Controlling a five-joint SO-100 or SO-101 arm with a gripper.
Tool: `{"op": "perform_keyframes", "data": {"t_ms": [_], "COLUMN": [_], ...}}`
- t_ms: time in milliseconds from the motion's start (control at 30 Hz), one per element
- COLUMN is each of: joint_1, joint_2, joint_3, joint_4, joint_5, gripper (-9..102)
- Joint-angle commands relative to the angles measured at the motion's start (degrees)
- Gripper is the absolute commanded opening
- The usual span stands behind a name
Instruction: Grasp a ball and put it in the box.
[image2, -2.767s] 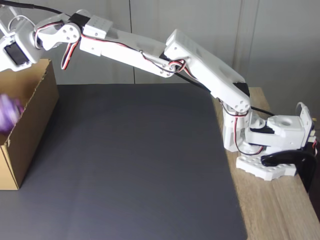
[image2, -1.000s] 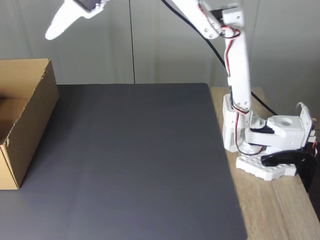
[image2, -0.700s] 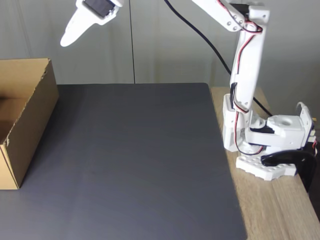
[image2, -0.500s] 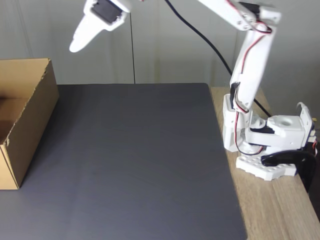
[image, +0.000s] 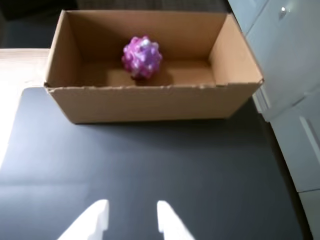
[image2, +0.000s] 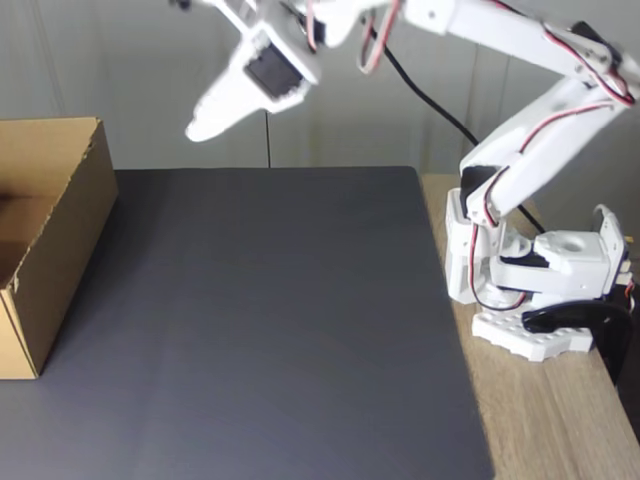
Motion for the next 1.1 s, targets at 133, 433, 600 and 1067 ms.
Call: {"op": "perform_keyframes", "data": {"t_ms": [133, 433, 600, 1067], "joint_1": [0.97, 4.13, 4.57, 2.99], "joint_2": [13.71, 19.51, 22.06, 41.22], "joint_3": [18.81, 32.7, 39.64, 58.18], "joint_4": [-7.03, -14.41, -17.23, -16.08], "joint_5": [-0.44, -0.7, -0.26, -1.93], "gripper": [12, 12, 12, 12]}}
